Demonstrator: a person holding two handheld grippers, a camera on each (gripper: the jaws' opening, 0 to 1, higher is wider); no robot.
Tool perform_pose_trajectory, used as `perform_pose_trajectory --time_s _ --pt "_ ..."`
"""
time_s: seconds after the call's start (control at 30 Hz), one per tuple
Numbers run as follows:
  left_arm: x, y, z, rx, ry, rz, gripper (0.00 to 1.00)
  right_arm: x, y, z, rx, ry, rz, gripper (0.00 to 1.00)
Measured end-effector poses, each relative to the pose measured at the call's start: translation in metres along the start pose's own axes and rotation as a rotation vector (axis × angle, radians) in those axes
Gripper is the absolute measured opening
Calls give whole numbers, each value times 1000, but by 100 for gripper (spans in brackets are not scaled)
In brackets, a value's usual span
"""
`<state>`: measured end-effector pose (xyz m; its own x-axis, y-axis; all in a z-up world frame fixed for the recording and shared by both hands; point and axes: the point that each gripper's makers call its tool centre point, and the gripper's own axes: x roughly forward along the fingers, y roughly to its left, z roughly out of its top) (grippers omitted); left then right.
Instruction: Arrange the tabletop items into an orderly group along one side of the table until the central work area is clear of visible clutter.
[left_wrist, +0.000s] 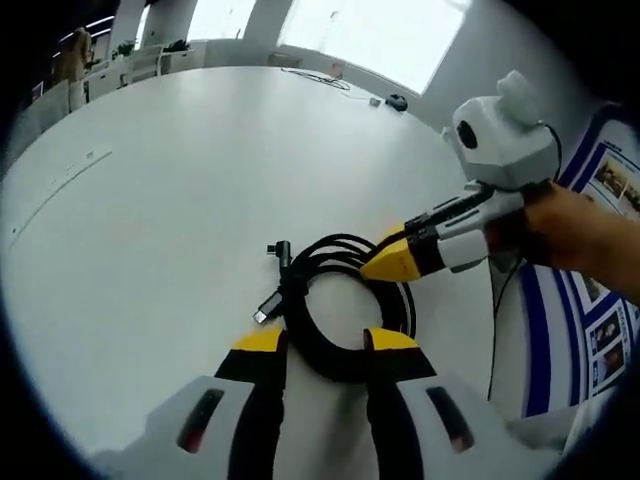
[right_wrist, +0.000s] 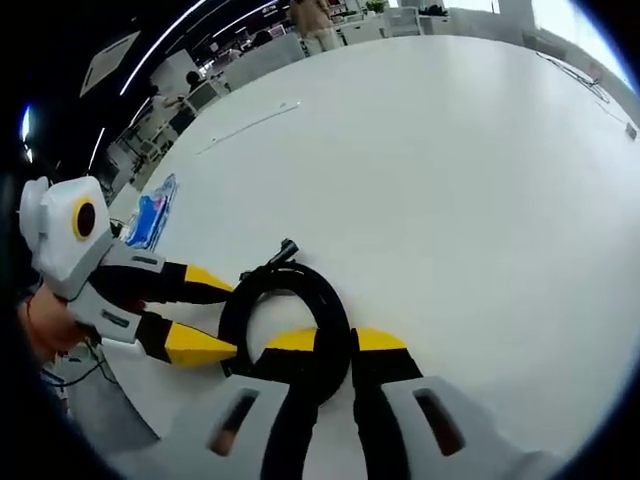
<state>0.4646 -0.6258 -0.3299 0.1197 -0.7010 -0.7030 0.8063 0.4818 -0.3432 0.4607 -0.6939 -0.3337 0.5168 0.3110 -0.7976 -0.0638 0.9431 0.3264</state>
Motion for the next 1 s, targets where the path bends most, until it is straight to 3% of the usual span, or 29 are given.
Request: perform_pose_trajectory --time_s 0.47,1.0 --pt "-17 -1 11 11 -36 15 40 -15 6 17 -50 -47 -15 23" --pt "-57 8 28 26 -105 72 56 -36 36 46 -118 -119 34 30"
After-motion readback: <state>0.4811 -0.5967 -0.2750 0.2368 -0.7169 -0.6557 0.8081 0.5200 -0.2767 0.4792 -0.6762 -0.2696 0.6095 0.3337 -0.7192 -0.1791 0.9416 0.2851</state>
